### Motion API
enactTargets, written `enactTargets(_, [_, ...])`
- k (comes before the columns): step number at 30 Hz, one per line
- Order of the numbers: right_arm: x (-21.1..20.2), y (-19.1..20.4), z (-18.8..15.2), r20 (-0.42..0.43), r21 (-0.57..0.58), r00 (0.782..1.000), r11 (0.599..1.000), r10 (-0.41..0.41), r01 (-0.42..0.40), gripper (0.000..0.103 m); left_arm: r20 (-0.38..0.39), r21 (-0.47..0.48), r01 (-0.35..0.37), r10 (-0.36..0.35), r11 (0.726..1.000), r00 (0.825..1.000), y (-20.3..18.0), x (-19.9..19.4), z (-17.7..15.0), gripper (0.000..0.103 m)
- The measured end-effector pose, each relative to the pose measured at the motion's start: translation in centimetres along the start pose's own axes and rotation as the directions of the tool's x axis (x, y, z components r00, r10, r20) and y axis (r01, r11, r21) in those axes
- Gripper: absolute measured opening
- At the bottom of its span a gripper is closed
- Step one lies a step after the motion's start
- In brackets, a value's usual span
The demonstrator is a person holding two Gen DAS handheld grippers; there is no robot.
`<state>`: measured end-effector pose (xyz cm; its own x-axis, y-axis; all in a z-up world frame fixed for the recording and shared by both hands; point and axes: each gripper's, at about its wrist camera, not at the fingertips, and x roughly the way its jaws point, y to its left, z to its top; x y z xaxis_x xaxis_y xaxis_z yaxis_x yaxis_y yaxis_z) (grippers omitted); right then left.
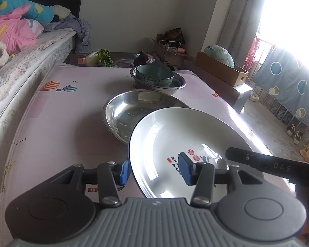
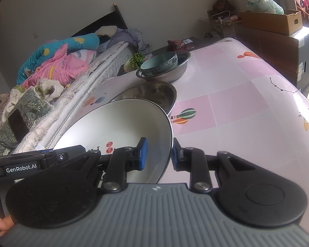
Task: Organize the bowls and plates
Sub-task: 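Lower the white plate into the stacked steel bowls and open both grippers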
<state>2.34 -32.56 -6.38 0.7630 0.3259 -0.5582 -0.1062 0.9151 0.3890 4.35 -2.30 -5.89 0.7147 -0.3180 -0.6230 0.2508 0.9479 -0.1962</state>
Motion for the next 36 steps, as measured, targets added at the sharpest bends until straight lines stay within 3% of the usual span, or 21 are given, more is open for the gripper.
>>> enactTargets(16, [6.2, 0.0, 5.0, -0.037, 0.001, 0.999, 1.000, -0.005, 0.005, 0.024, 0.002, -0.047, -0.014, 0.014, 0.999, 1.000, 2.1, 4.6, 3.7, 0.049])
enactTargets(25, [9.6, -0.6, 5.9, -0.095, 0.016, 0.995, 1.000, -0.020, 0.022, 0.027, -0.051, -0.059, -0.022, 0.019, 0.998, 0.999, 2.7, 7.1, 4.2, 0.049])
enactTargets(36, [11.1, -0.7, 7.4, -0.083, -0.032, 0.996, 0.999, -0.035, 0.032, 0.032, -0.071, -0.071, -0.028, 0.023, 0.997, 0.997, 3.2, 8.2, 4.5, 0.047])
